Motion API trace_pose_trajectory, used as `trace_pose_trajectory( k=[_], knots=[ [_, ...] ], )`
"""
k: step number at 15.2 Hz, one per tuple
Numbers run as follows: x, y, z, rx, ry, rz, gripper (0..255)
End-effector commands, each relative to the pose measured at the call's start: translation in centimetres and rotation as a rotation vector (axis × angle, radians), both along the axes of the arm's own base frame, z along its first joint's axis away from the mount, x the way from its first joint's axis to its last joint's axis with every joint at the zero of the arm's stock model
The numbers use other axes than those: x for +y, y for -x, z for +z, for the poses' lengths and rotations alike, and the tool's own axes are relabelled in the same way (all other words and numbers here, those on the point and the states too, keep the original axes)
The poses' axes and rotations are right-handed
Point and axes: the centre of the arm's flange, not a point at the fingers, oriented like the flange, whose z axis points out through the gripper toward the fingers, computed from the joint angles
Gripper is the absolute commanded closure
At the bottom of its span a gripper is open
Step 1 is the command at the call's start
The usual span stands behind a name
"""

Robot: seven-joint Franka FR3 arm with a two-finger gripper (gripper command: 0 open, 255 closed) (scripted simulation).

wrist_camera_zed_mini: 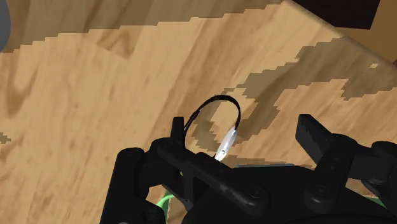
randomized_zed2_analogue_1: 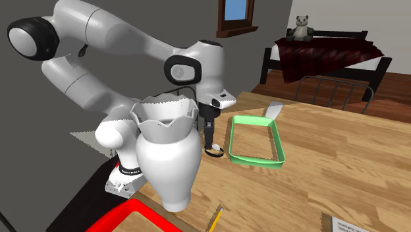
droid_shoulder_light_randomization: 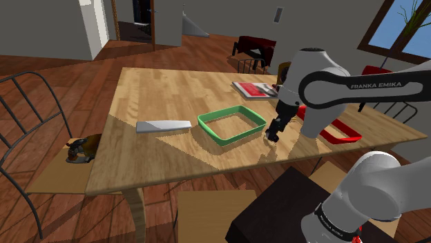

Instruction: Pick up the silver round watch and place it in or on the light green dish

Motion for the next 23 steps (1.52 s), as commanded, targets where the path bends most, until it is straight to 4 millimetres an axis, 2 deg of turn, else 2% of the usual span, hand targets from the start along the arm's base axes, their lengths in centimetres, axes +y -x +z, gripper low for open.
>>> trace_pose_trajectory(
  k=[1,8,9,18,23],
  knots=[
    [0.0,0.0,-0.8,-0.001,0.000,0.000,0],
    [0.0,0.0,-0.8,-0.001,0.000,0.000,0],
    [0.0,0.0,-0.8,-0.001,0.000,0.000,255],
    [0.0,0.0,-0.8,-0.001,0.000,0.000,255],
    [0.0,0.0,1.8,-0.001,0.000,0.000,255]
  ],
)
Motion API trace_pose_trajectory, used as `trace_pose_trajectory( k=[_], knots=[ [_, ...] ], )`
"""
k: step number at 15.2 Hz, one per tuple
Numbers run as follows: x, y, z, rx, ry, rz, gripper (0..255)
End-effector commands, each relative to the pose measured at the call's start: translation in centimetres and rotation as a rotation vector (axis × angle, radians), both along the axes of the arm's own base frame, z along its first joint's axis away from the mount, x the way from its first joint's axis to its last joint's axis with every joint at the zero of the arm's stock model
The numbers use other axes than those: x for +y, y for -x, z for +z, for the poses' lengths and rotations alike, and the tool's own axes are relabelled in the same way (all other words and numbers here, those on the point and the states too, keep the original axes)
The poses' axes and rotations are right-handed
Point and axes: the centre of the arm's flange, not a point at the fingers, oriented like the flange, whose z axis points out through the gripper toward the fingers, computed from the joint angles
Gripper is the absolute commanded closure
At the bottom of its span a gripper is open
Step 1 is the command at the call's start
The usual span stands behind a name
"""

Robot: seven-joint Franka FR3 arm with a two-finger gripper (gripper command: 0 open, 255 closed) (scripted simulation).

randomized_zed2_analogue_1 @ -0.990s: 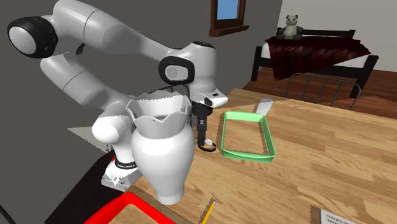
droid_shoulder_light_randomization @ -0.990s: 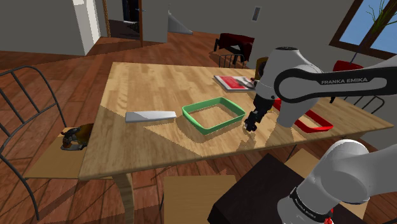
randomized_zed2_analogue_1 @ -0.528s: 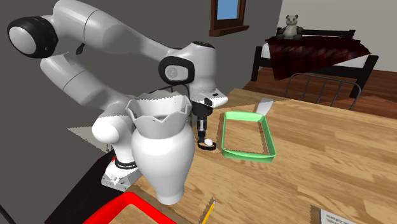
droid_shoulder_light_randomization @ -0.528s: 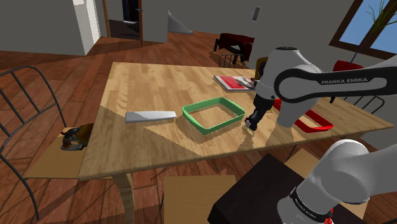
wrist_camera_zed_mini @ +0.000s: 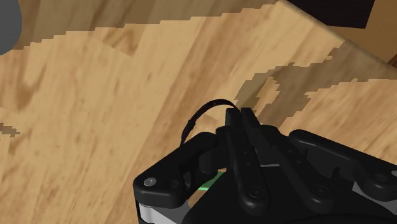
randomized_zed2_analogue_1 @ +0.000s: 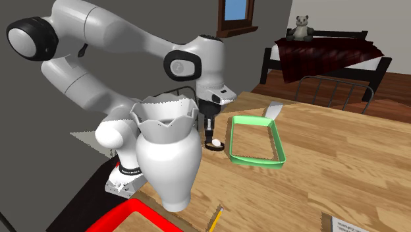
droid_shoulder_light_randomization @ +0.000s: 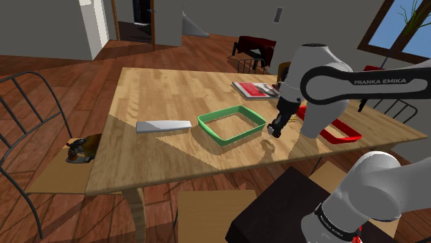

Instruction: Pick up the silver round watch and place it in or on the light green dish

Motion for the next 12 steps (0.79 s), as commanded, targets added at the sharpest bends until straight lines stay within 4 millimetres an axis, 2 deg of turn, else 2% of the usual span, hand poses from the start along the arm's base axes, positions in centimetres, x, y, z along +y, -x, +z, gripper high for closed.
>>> trace_pose_trajectory(
  k=[1,12],
  knots=[
    [0.0,0.1,1.0,0.000,0.000,0.000,255],
    [0.0,0.1,6.8,0.000,0.000,0.000,255]
  ],
)
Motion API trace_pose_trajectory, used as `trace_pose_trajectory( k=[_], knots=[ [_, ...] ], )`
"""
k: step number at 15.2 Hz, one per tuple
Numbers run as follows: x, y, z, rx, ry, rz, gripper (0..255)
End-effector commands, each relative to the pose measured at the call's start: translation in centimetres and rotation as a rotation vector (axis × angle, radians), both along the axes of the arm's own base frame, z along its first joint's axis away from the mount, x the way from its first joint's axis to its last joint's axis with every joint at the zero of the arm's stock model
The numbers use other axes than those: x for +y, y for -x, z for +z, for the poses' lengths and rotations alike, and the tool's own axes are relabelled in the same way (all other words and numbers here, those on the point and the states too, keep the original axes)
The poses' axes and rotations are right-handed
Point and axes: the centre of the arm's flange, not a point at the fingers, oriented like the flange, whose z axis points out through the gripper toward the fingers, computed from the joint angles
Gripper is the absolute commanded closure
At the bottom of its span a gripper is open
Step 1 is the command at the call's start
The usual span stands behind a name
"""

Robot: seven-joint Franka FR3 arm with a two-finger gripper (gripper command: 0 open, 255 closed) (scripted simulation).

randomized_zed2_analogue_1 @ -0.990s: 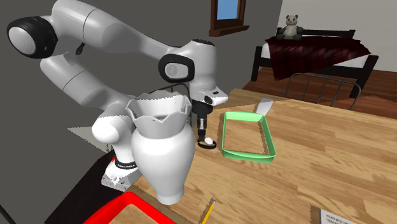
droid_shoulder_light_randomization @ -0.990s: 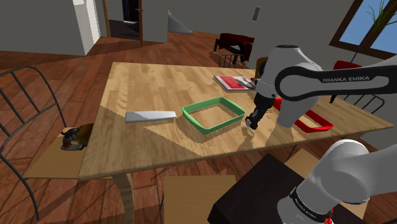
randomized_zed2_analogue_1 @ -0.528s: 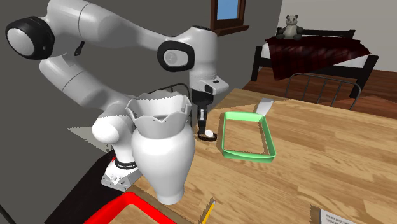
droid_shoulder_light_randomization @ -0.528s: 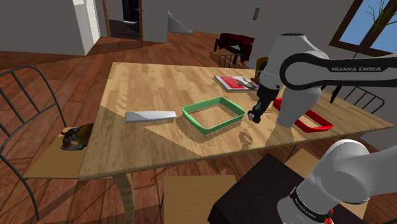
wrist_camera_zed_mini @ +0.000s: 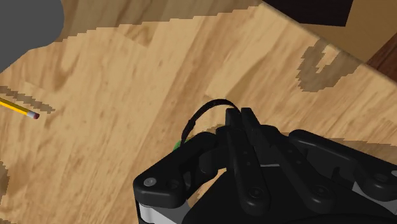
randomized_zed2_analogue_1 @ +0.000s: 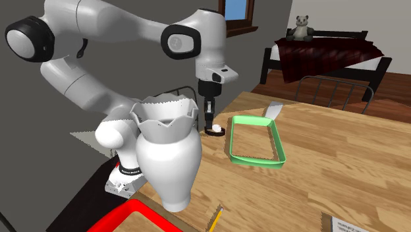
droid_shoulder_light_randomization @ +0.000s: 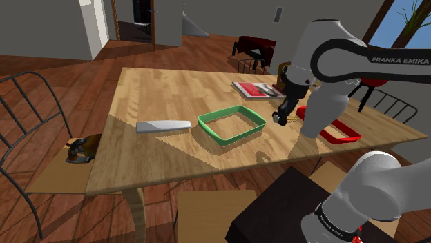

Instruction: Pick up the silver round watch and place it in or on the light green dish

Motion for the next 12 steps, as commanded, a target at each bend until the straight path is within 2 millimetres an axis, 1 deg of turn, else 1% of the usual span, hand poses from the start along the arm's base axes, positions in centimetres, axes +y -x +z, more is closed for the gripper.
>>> trace_pose_trajectory(
  k=[1,6,7,12],
  knots=[
    [0.0,0.0,1.0,0.000,0.000,0.000,255],
    [0.0,0.0,3.7,0.000,0.000,0.000,255],
    [0.0,0.0,3.8,0.000,0.000,0.000,255],
    [3.3,-5.6,4.4,0.000,0.000,0.000,255]
  ],
)
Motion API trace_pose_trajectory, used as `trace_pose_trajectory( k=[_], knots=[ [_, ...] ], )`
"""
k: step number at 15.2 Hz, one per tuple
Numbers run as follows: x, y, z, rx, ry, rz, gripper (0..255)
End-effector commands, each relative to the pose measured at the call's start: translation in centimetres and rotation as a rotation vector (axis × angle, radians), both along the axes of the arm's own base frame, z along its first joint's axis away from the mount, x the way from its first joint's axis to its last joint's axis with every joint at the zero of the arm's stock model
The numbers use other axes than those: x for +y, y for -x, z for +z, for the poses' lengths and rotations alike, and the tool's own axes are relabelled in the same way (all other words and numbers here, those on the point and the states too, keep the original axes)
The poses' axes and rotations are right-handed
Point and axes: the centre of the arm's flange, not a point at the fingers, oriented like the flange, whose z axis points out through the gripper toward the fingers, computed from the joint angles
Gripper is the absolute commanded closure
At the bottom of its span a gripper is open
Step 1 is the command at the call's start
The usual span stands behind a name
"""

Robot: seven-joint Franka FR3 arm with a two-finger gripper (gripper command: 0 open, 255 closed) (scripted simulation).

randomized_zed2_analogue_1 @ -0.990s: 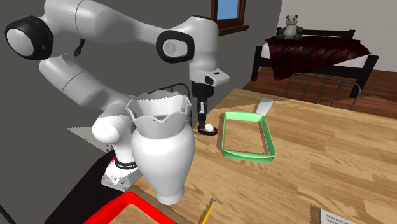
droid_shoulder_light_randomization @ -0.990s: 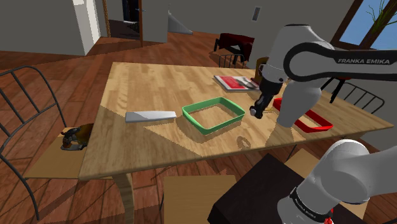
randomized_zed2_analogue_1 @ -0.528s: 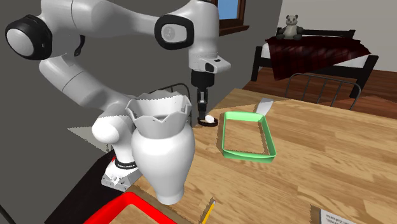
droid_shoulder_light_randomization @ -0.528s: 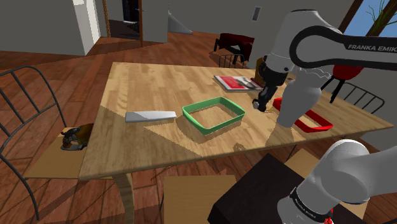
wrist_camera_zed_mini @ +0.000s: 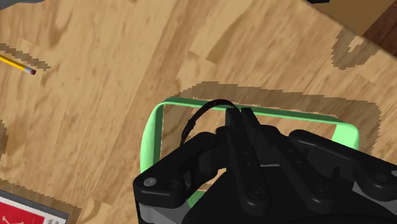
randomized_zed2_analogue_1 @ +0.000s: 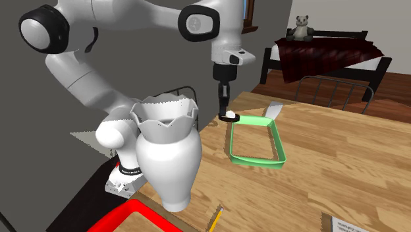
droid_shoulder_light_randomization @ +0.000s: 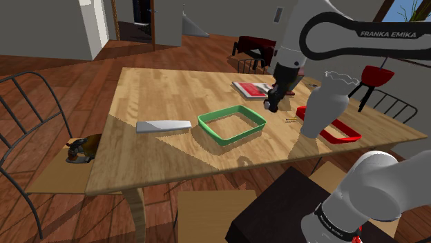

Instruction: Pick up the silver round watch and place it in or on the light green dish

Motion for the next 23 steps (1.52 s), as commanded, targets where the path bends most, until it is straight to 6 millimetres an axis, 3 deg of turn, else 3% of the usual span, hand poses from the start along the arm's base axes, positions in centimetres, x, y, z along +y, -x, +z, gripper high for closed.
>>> trace_pose_trajectory(
  k=[1,9,23],
  knots=[
    [1.6,-2.2,0.1,0.001,-0.001,0.000,255],
    [6.9,-11.1,1.0,0.001,-0.001,0.000,255],
    [6.9,-11.1,-6.4,0.001,-0.001,0.000,255]
  ],
)
